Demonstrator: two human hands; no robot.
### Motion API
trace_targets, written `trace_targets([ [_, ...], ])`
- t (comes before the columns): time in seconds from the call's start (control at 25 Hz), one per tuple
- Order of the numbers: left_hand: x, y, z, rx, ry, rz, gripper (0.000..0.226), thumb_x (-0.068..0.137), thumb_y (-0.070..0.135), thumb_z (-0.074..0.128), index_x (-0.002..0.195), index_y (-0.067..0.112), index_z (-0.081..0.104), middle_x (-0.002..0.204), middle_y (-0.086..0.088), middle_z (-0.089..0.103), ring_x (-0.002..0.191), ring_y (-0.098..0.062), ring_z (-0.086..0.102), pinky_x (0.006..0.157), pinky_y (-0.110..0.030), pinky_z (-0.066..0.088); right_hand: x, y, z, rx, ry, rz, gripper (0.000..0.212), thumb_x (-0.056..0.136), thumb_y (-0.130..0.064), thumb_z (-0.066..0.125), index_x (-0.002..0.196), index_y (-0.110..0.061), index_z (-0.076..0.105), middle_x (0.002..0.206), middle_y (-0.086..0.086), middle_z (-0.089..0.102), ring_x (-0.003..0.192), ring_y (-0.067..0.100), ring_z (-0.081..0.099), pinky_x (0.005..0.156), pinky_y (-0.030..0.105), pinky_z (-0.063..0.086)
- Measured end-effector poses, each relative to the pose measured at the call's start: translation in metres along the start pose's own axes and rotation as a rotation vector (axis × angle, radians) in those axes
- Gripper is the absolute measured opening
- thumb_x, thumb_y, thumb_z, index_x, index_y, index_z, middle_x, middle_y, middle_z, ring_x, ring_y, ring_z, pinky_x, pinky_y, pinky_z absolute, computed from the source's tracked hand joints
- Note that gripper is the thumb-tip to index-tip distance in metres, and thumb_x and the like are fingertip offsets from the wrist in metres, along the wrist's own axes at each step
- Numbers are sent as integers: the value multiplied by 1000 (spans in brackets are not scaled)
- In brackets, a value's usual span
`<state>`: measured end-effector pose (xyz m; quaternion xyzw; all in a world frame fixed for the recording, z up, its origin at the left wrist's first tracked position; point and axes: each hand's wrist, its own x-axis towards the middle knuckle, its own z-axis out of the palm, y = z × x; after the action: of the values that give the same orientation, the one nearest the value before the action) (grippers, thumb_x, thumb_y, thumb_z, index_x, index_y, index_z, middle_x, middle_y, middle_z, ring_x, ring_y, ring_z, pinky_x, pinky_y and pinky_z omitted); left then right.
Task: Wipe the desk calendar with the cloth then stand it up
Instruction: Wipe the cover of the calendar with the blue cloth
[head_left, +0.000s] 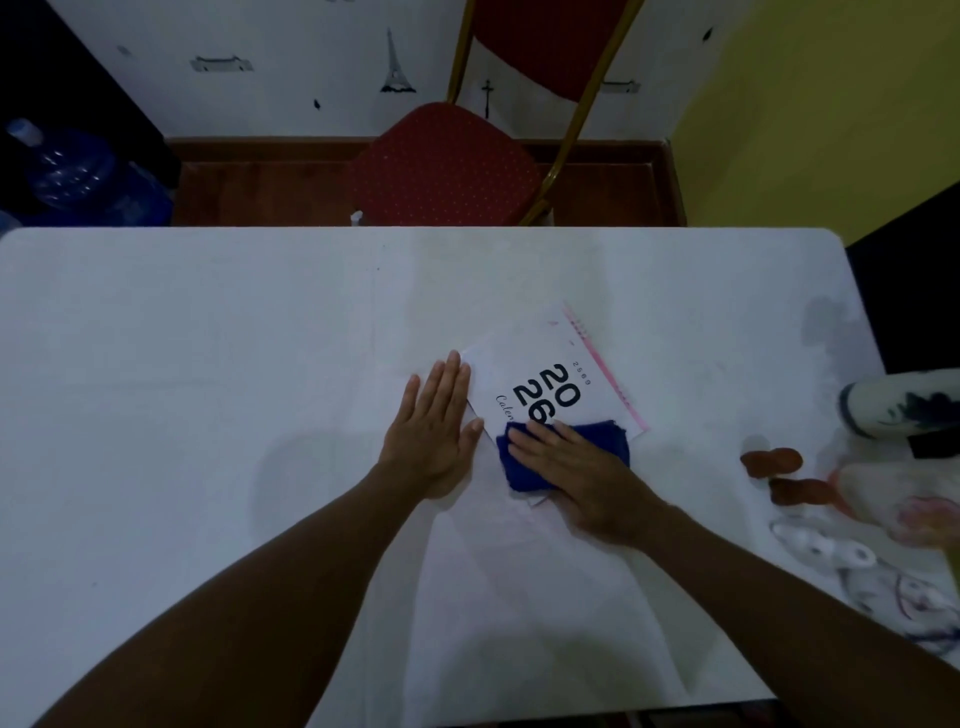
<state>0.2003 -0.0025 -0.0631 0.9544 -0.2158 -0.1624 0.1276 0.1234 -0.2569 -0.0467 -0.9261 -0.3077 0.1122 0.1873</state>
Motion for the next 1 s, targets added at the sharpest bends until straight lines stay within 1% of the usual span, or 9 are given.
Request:
trace_targets([
  [0.08,1,-1,0,12,1,6,73,97,57,-3,155,15,-16,164,-5,-21,150,-19,-21,123,-45,-5,12,15,-9,-16,11,22,67,98,-9,52,161,-14,29,169,-1,25,158,14,15,129,36,9],
  [0.2,2,-1,-1,12,-12,14,73,97,57,-2,155,15,-17,164,-5,-23,150,-19,-22,123,-45,-5,62,19,-17,6,145,273,62,100,-4,54,158,-5,33,167,8,29,156,25,23,126,50,20],
  [0.28,2,-2,-1,14,-25,17,72,97,57,-1,155,16,-18,163,-5,-24,150,-19,-22,123,-45,-6,85,11,-15,6,175,344,59,102,-7,51,158,-3,32,167,11,29,155,29,24,125,52,22],
  [0.48,3,-2,-1,8,-36,6,74,97,58,-3,155,15,-18,163,-5,-24,150,-19,-23,123,-45,-7,25,-19,15,-12,162,169,65,100,-15,48,161,-13,27,170,1,24,158,18,15,128,41,15],
  [0.56,3,-1,0,3,-30,12,73,98,56,1,155,14,-17,163,-5,-23,150,-20,-22,123,-44,-7,-13,-26,22,-17,124,113,64,100,-17,50,161,-14,29,169,0,26,157,17,17,128,40,17],
  [0.64,3,-1,0,9,-23,10,72,99,55,4,155,14,-17,163,-5,-22,150,-20,-20,123,-44,-7,-32,-20,21,2,158,127,60,99,-13,51,158,-10,36,167,2,32,156,18,24,126,42,23],
  [0.76,3,-1,0,14,-9,7,72,99,54,6,155,15,-17,164,-5,-21,151,-19,-19,123,-44,-6,-19,-3,9,17,255,318,58,97,-8,52,154,-5,42,163,7,39,153,22,31,124,49,28],
  [0.88,3,-1,0,4,-21,9,71,99,55,5,153,17,-19,162,-3,-24,150,-19,-20,123,-44,-7,28,11,-2,7,290,566,60,102,-12,49,159,-7,32,167,6,31,155,24,24,128,43,13],
  [1.0,3,-1,0,9,-17,6,71,99,57,7,152,18,-21,162,-2,-25,150,-19,-21,122,-43,-8,82,27,-12,-23,279,637,63,105,-18,46,162,-8,21,170,8,20,158,26,15,127,42,4],
])
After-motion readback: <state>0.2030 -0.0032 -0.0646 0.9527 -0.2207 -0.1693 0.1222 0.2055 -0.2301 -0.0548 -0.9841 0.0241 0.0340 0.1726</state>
